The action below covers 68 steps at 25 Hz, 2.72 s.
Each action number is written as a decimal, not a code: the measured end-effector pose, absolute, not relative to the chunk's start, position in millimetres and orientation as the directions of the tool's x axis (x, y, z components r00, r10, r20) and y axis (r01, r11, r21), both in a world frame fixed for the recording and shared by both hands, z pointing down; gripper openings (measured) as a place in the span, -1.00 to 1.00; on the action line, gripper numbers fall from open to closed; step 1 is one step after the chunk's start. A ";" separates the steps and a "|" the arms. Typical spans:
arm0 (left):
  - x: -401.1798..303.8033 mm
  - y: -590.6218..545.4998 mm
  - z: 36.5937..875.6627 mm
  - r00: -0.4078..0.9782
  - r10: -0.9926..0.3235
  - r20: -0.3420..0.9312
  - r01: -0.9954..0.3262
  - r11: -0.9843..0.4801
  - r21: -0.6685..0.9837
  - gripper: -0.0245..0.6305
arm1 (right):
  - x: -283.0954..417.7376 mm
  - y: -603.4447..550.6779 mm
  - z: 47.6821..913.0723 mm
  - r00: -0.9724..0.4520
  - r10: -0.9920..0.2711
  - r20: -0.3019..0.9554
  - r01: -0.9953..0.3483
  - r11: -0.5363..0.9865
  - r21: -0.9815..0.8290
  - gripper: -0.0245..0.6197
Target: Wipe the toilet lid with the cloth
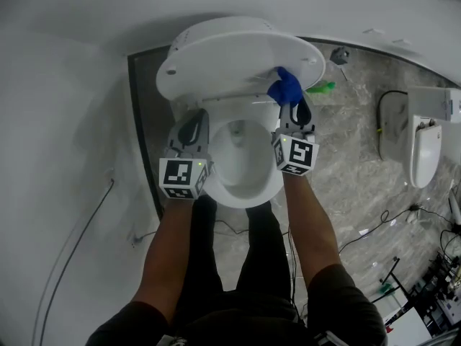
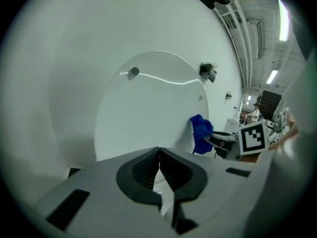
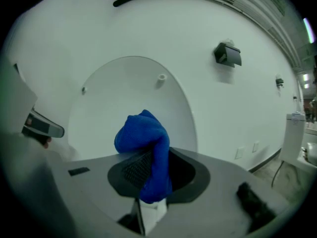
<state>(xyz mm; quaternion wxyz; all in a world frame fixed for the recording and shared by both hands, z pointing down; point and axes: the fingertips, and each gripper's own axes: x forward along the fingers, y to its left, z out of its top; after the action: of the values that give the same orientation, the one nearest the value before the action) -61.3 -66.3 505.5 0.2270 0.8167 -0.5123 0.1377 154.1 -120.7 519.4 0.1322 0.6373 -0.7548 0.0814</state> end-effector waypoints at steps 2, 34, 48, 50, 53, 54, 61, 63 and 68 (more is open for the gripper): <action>-75.7 -63.3 508.0 0.418 -0.781 0.464 -0.908 -0.350 0.228 -0.89 | 115.7 -109.9 528.9 -0.241 -0.915 0.323 -0.964 0.263 0.027 -0.68; -161.1 -31.7 549.4 0.336 -0.771 0.541 -0.941 -0.250 0.227 -0.89 | -44.8 -102.2 657.5 -0.362 -0.661 0.657 -0.923 0.353 -0.154 -0.68; -94.0 -45.5 545.6 0.384 -0.737 0.556 -0.923 -0.315 0.220 -0.89 | 83.0 -112.8 666.1 -0.206 -0.690 0.694 -0.969 0.244 -0.044 -0.68; -88.3 -48.0 542.2 0.384 -0.735 0.559 -0.923 -0.318 0.216 -0.89 | 105.4 -113.1 668.3 -0.174 -0.693 0.700 -0.976 0.216 -0.029 -0.67; -82.8 -52.9 536.5 0.360 -0.740 0.568 -0.932 -0.307 0.191 -0.89 | 128.6 -112.6 666.8 -0.138 -0.680 0.720 -0.980 0.198 -0.001 -0.67; -81.0 -54.8 533.5 0.351 -0.744 0.568 -0.936 -0.301 0.184 -0.89 | 135.8 -112.6 665.7 -0.127 -0.674 0.727 -0.981 0.193 0.006 -0.67; -74.3 -57.7 504.1 0.353 -0.753 0.556 -0.934 -0.321 0.158 -0.89 | 168.0 -105.7 659.6 -0.066 -0.641 0.765 -0.991 0.133 0.026 -0.66; -81.3 -57.5 495.8 0.338 -0.759 0.557 -0.939 -0.309 0.148 -0.89 | 166.2 -103.6 641.6 -0.080 -0.655 0.751 -0.993 0.115 -0.005 -0.66; -102.9 -58.5 468.9 0.288 -0.773 0.565 -0.956 -0.264 0.126 -0.89 | 135.4 -89.3 557.7 -0.184 -0.709 0.681 -0.979 0.192 -0.064 -0.66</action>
<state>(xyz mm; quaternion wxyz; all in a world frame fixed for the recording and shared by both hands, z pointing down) -102.9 -58.5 468.9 0.2280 0.7694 -0.5620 0.2005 135.4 -89.3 557.7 0.2639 0.5818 -0.7254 0.2561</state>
